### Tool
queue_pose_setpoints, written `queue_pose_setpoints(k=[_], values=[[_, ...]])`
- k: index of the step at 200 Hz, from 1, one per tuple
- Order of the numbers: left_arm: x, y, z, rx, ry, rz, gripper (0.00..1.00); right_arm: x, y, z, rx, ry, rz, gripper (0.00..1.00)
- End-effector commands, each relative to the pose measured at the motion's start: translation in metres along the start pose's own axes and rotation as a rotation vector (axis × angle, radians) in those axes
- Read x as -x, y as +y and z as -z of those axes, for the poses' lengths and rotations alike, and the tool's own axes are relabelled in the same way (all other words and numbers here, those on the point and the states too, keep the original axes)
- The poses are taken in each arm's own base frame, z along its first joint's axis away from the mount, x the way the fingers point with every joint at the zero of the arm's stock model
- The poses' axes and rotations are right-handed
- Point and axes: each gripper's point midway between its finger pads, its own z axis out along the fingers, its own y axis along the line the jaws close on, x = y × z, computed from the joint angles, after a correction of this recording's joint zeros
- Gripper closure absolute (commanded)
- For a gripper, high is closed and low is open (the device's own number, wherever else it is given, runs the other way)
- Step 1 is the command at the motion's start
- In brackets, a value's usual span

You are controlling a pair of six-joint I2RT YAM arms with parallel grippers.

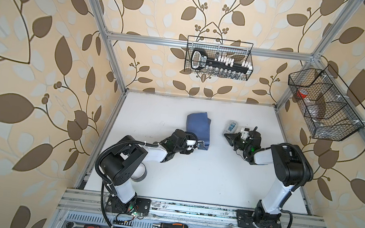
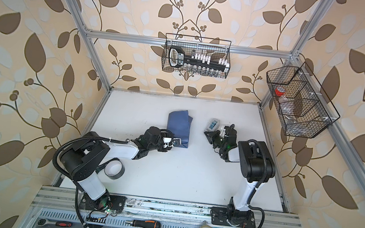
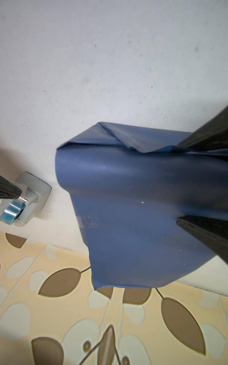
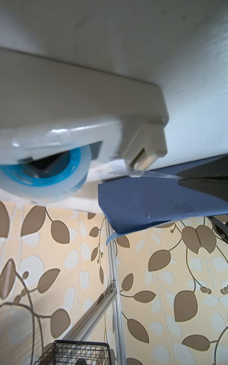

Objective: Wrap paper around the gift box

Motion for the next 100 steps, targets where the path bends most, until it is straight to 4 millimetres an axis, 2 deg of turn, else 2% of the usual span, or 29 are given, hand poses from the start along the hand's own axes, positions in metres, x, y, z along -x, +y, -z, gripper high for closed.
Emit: queue_pose_setpoints(k=[1,39,100], values=[[-0.055,-0.051,0.000,-0.180,0.192,-0.012,0.48,-0.015,-0.006,-0.003,-0.007,0.045,0.009,1.00],[-0.054,-0.052,0.000,-0.181,0.191,-0.011,0.49,-0.015,-0.023,-0.006,-0.052,0.044,0.011,1.00],[-0.054,-0.051,0.000,-0.179,0.190,-0.010,0.49,-0.010,-0.038,-0.008,-0.107,0.031,0.022,1.00]])
